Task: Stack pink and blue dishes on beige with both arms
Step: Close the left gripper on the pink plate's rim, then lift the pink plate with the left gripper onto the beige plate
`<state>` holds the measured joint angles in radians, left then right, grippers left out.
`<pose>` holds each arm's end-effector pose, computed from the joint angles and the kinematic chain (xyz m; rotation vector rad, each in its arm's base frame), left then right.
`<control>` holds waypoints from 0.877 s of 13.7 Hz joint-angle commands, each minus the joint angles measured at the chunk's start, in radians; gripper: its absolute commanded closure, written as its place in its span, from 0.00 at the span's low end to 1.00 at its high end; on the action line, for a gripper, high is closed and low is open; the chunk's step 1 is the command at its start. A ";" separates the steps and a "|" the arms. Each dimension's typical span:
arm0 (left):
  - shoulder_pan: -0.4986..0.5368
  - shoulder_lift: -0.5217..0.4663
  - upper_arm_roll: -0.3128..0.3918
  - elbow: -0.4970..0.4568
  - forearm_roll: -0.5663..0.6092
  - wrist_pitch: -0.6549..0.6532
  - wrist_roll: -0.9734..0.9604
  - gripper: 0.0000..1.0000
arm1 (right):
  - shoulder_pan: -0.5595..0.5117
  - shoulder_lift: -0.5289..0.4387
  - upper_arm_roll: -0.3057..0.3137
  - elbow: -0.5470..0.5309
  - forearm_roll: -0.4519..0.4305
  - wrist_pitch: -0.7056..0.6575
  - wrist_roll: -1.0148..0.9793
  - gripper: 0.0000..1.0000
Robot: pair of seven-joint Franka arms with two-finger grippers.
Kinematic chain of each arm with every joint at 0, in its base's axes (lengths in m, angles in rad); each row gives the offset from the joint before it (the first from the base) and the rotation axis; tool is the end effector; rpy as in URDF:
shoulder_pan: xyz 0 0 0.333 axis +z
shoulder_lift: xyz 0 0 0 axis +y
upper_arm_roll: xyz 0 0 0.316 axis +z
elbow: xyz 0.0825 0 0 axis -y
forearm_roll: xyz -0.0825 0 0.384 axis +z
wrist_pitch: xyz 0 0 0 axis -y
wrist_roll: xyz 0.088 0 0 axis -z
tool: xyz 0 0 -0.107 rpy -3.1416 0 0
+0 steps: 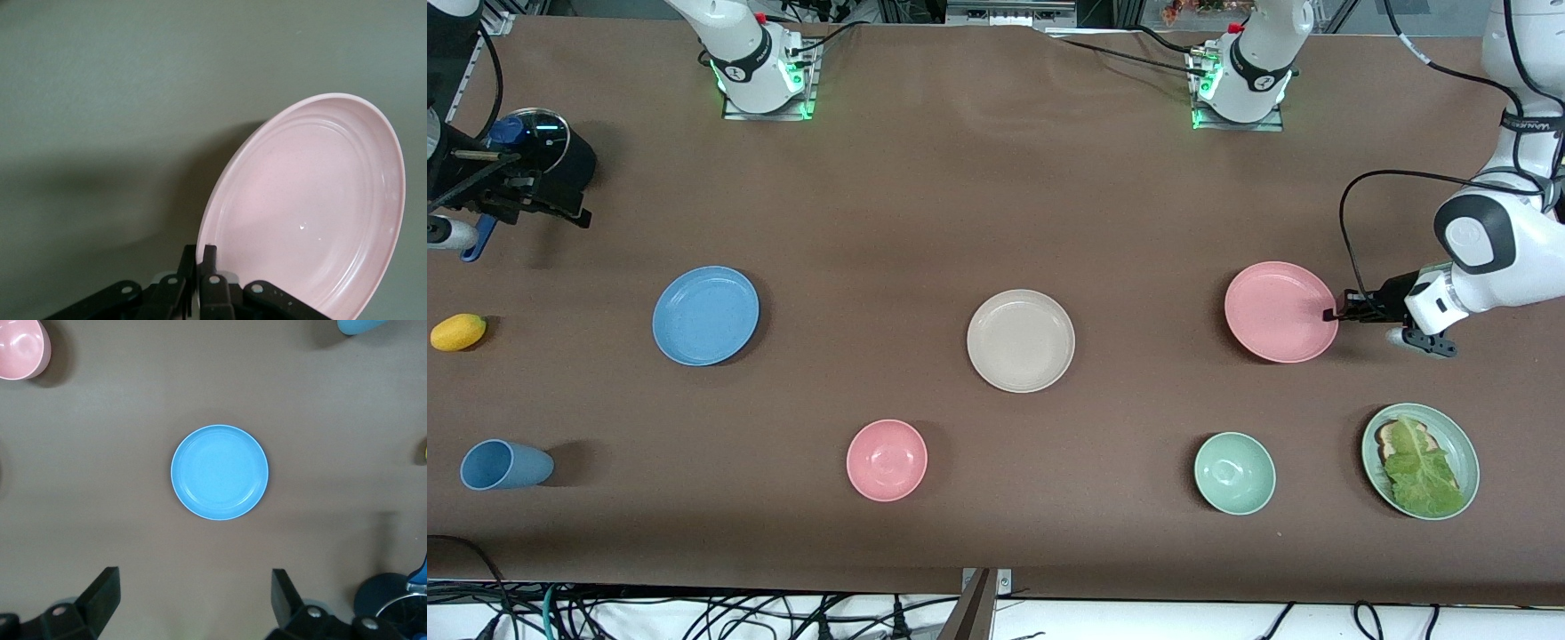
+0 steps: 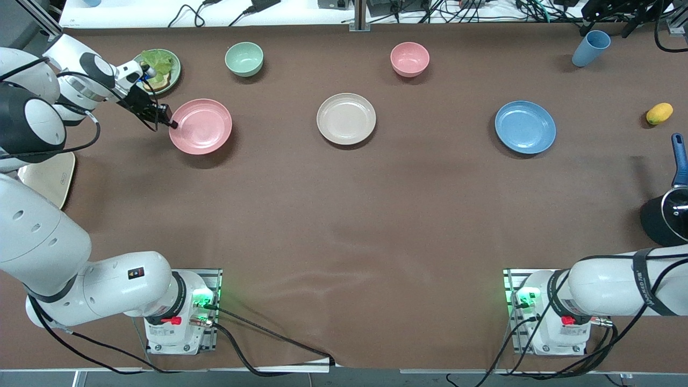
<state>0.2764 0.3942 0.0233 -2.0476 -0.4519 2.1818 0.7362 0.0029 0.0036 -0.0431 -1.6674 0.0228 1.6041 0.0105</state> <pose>0.5478 0.1522 0.2288 2.7280 -0.1734 -0.0827 0.5543 -0.0199 0.5798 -3.1152 0.0814 0.1037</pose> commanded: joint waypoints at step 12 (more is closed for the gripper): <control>-0.075 -0.071 -0.071 0.287 0.148 -0.376 -0.346 1.00 | -0.001 -0.028 0.002 -0.023 0.000 -0.003 -0.012 0.00</control>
<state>0.2194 0.3335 -0.0272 -1.7753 -0.3306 1.8263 0.4608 0.0029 0.0036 -0.0431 -1.6675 0.0228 1.6040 0.0105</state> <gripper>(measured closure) 0.943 0.000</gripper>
